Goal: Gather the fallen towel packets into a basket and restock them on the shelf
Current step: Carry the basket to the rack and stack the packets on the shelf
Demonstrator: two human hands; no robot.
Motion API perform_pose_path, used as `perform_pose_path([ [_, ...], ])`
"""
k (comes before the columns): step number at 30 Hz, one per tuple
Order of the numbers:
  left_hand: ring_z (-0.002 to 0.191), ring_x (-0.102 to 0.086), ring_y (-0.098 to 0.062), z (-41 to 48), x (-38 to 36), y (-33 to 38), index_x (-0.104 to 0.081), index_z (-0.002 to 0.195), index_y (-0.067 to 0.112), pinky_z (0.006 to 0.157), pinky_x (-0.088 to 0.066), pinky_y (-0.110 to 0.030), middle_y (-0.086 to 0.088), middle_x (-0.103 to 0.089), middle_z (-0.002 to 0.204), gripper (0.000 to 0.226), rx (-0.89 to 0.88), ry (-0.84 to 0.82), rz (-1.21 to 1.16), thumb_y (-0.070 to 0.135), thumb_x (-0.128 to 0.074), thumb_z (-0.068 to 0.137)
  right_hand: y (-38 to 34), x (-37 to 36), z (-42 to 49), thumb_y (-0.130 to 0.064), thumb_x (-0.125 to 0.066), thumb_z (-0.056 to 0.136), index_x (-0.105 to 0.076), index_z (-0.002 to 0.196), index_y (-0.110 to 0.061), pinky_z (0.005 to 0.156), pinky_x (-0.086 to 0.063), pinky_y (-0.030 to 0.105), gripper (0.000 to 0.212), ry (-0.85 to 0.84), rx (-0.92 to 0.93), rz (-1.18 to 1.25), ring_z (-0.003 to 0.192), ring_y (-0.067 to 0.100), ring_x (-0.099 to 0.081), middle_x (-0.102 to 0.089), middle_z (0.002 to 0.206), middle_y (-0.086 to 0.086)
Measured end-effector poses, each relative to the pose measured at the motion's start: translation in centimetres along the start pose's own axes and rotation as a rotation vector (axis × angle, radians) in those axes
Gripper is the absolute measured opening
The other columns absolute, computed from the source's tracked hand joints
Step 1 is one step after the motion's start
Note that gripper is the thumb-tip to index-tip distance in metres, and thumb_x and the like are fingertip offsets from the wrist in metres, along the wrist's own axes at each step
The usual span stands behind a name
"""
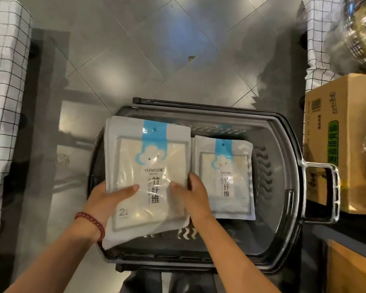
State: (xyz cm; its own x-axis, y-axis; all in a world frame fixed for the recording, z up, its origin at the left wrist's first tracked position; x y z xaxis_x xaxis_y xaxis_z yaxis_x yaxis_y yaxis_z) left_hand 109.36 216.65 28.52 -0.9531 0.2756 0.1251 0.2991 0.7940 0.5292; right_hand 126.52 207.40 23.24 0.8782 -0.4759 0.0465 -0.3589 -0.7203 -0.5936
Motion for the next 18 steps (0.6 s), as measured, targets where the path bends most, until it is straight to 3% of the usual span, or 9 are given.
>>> perform_pose_path([
  [2,0.075,-0.07,-0.018,0.5,-0.6,0.0,-0.066,0.091,0.02,0.06,-0.052,-0.03,0.0,-0.074,0.078,0.026,-0.006,0.012,-0.008,0.011,-0.075,0.068,0.7,3.2,1.1,-0.022,-0.066,0.086,-0.055,0.113,-0.023,0.078,-0.045,0.011,0.029,0.203,0.03,-0.103,0.095,0.006,-0.058,-0.061,0.106,-0.007],
  [4,0.075,-0.068,-0.018,1.1,-1.0,-0.1,-0.066,0.089,0.022,0.061,-0.051,-0.029,0.001,-0.073,0.076,0.023,-0.026,0.045,0.001,0.009,-0.074,0.071,1.5,7.5,2.1,-0.024,-0.069,0.084,-0.051,0.128,-0.008,0.093,-0.042,0.025,0.05,0.493,-0.019,-0.312,0.113,0.019,-0.051,-0.055,0.123,0.006],
  [6,0.076,-0.067,-0.018,1.7,-1.4,-0.1,-0.066,0.086,0.023,0.061,-0.049,-0.027,0.001,-0.071,0.078,0.021,-0.051,0.084,0.023,0.008,-0.074,0.073,2.6,11.3,2.8,-0.027,-0.074,0.078,-0.046,0.132,-0.001,0.1,-0.042,0.035,0.067,0.644,-0.124,-0.503,0.124,0.028,-0.046,-0.049,0.133,0.015],
  [9,0.075,-0.065,-0.016,2.6,-1.7,-0.5,-0.065,0.086,0.023,0.06,-0.047,-0.024,0.002,-0.068,0.081,0.021,-0.074,0.129,0.05,0.007,-0.073,0.075,4.3,13.9,3.9,-0.035,-0.08,0.072,-0.03,0.141,0.001,0.106,-0.037,0.044,0.093,0.495,-0.297,-0.613,0.133,0.032,-0.035,-0.036,0.144,0.018],
  [11,0.078,-0.064,-0.018,3.1,-1.9,-0.9,-0.064,0.092,0.02,0.066,-0.048,-0.026,0.0,-0.067,0.084,0.024,-0.078,0.142,0.061,0.006,-0.073,0.075,4.8,14.2,4.3,-0.038,-0.08,0.07,-0.026,0.141,0.002,0.104,-0.039,0.045,0.098,0.43,-0.329,-0.679,0.132,0.033,-0.035,-0.034,0.144,0.019],
  [15,0.08,-0.065,-0.019,3.6,-2.5,-1.8,-0.065,0.095,0.02,0.072,-0.049,-0.03,-0.002,-0.068,0.087,0.026,-0.077,0.15,0.097,0.006,-0.074,0.075,4.9,13.4,4.4,-0.04,-0.08,0.07,-0.028,0.136,0.001,0.098,-0.043,0.041,0.093,0.541,-0.308,-0.835,0.129,0.031,-0.038,-0.036,0.141,0.018],
  [18,0.078,-0.063,-0.016,3.3,-2.9,-2.0,-0.064,0.096,0.02,0.065,-0.047,-0.026,0.001,-0.067,0.084,0.026,-0.089,0.152,0.144,0.008,-0.074,0.076,4.4,12.6,3.9,-0.02,-0.064,0.087,-0.041,0.12,-0.006,0.085,-0.047,0.036,0.043,0.679,-0.21,-0.908,0.112,0.027,-0.052,-0.053,0.123,0.012],
])
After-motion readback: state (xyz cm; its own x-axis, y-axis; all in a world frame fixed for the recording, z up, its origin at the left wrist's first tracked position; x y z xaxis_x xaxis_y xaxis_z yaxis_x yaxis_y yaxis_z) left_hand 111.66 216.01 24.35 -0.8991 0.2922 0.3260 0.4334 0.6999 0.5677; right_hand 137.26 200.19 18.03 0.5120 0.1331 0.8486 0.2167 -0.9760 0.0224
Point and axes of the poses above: each hand's wrist, its own z-axis towards the middle knuckle, its own x-axis out of the back of the hand, y = z × x, the point moved 3 cm from there along z, towards the middle knuckle
